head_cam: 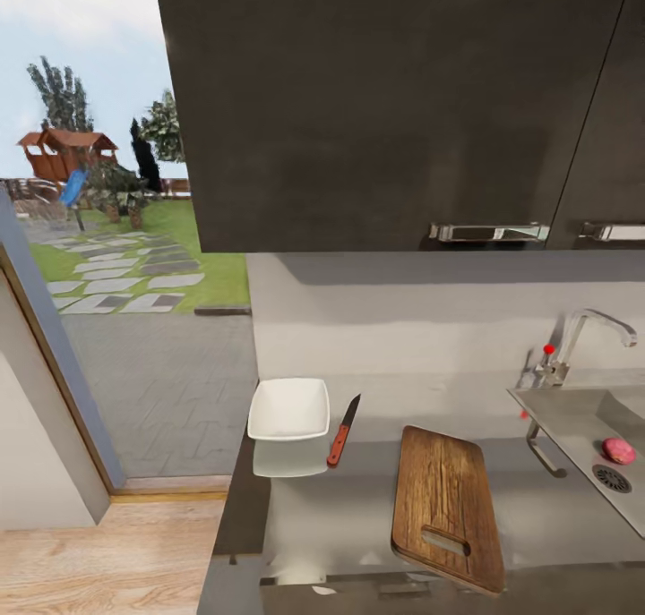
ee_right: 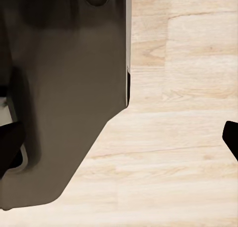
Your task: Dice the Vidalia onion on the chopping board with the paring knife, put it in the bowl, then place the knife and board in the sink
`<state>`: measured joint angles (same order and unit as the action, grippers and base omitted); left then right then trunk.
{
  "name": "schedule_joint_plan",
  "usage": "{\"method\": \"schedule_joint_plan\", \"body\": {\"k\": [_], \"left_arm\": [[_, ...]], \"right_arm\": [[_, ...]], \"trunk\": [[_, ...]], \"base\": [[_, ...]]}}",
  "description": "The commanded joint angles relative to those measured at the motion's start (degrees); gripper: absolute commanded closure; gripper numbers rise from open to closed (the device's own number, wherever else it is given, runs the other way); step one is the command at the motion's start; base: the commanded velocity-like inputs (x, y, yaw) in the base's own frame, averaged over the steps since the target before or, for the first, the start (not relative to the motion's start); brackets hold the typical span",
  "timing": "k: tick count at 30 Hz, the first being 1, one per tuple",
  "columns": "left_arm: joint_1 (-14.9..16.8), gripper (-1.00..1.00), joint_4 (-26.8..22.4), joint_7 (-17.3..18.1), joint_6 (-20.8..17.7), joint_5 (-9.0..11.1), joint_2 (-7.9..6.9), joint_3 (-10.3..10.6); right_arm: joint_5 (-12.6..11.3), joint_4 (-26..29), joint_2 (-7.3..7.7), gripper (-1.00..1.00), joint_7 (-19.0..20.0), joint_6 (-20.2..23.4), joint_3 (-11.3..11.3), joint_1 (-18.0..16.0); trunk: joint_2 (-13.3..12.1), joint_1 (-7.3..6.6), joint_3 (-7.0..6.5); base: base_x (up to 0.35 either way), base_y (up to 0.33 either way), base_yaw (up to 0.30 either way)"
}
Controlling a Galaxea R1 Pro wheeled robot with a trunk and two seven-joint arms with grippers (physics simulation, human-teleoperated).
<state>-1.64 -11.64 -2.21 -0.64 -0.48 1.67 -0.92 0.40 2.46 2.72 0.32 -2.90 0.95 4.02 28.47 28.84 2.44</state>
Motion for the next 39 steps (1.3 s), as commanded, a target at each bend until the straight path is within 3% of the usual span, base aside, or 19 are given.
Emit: {"method": "schedule_joint_plan", "body": {"k": [1,14,21,23,26,30,36,39], "left_arm": [[0.0,-1.00,-0.1,-0.2,-0.2,0.0,-0.05,-0.1],[0.0,-1.00,-0.1,-0.2,-0.9,0.0,-0.35,-0.1],[0.0,-1.00,-0.3,-0.2,-0.9,0.0,-0.90,-0.2],[0.0,-1.00,-1.2,-0.2,-1.0,0.0,-2.56,-0.2],[0.0,-1.00,-3.9,0.1,-1.1,0.1,-6.39,-0.5],[0.0,-1.00,-7.1,1.6,-1.3,0.2,-9.04,-2.1],[0.0,-1.00,-11.5,3.6,-4.2,0.3,-10.94,-5.7],[0.0,-1.00,-15.8,4.8,-8.1,0.3,-12.08,-8.9]], "right_arm": [[0.0,0.1,0.00,-1.00,0.0,-0.1,0.1,0.0],[0.0,0.1,0.00,-1.00,0.0,-0.1,0.1,0.0],[0.0,0.1,0.00,-1.00,0.0,-0.1,0.1,0.0],[0.0,0.1,0.00,-1.00,0.0,-0.1,0.1,0.0],[0.0,0.1,0.00,-1.00,0.0,-0.1,0.1,0.0],[0.0,0.1,0.00,-1.00,0.0,-0.1,0.1,0.0],[0.0,0.1,0.00,-1.00,0.0,-0.1,0.1,0.0],[0.0,0.1,0.00,-1.00,0.0,-0.1,0.1,0.0]], "trunk": [[-0.3,-0.20,-0.10],[-5.5,-3.05,-2.44],[-5.5,-3.05,-2.44],[-5.5,-3.05,-2.44],[-5.5,-3.05,-2.44],[-5.5,-3.05,-2.44],[-5.5,-3.05,-2.44],[-5.5,-3.05,-2.44]], "base": [[0.000,0.000,0.000],[0.000,0.000,0.000],[0.000,0.000,0.000],[0.000,0.000,0.000],[0.000,0.000,0.000],[0.000,0.000,0.000],[0.000,0.000,0.000],[0.000,0.000,0.000]]}}
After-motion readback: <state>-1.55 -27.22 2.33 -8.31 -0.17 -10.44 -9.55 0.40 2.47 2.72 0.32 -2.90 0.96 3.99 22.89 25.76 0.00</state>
